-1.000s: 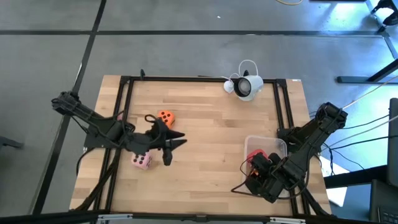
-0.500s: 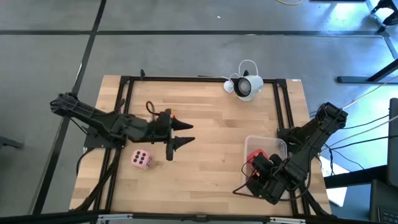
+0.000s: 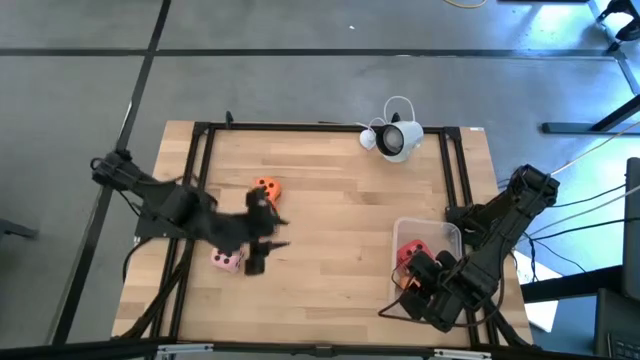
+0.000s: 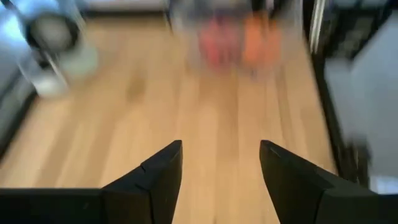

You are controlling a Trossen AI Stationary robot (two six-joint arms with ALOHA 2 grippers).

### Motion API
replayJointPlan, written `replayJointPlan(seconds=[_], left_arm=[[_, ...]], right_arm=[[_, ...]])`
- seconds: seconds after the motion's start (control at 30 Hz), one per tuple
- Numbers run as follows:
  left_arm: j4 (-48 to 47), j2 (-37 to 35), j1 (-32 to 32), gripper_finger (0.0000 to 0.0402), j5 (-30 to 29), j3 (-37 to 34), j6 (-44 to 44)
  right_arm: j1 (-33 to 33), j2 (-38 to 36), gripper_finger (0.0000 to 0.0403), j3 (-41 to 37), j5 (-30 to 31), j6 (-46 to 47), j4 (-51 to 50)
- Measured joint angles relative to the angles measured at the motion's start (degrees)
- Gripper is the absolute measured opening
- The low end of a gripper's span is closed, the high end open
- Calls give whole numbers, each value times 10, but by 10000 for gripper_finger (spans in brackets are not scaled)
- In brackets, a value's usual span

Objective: Pick & Place Dice
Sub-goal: Put the large pink die into the transparent bin

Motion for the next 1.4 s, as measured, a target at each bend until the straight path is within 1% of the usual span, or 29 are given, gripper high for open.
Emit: replayJointPlan(seconds=[0.13, 0.23, 0.33, 0.37, 0.47, 0.5, 0.57, 0.63, 0.77, 0.87, 1.0, 1.13, 1.3, 1.4], left_arm=[[-148, 52, -32, 204, 40, 35, -88], [-254, 81, -47, 204, 85, 44, -185], [-365, 107, -59, 204, 124, 44, -298], [-382, 115, -63, 204, 132, 42, -334], [-347, 115, -71, 203, 149, 13, -374], [-346, 115, -73, 201, 154, 5, -397], [-375, 117, -69, 193, 174, -10, -453], [-374, 114, -68, 181, 199, -41, -490], [-377, 103, -68, 151, 230, -93, -585], [-372, 102, -70, 130, 244, -121, -640], [-374, 102, -68, 112, 278, -157, -699], [-357, 102, -68, 97, 316, -203, -731], [-312, 102, -68, 72, 329, -249, -742], [-310, 102, -68, 53, 333, -269, -743]], right_arm=[[6, 0, 173, 0, 4, 1, 0], [6, 0, 173, 0, 6, 1, 0], [6, 0, 173, 0, 22, 1, 0], [6, 0, 173, 0, 29, 1, 0], [6, 0, 173, 0, 37, 1, 0], [6, 0, 173, 0, 38, 1, 0], [6, 0, 173, 0, 39, 1, 0], [6, 0, 173, 0, 39, 1, 0], [6, 0, 173, 0, 39, 2, 4], [6, 0, 173, 0, 39, 2, 9], [6, 0, 173, 0, 40, 1, 9], [6, 0, 173, 0, 40, 1, 9], [6, 0, 173, 0, 41, 1, 9], [6, 0, 173, 0, 41, 1, 9]])
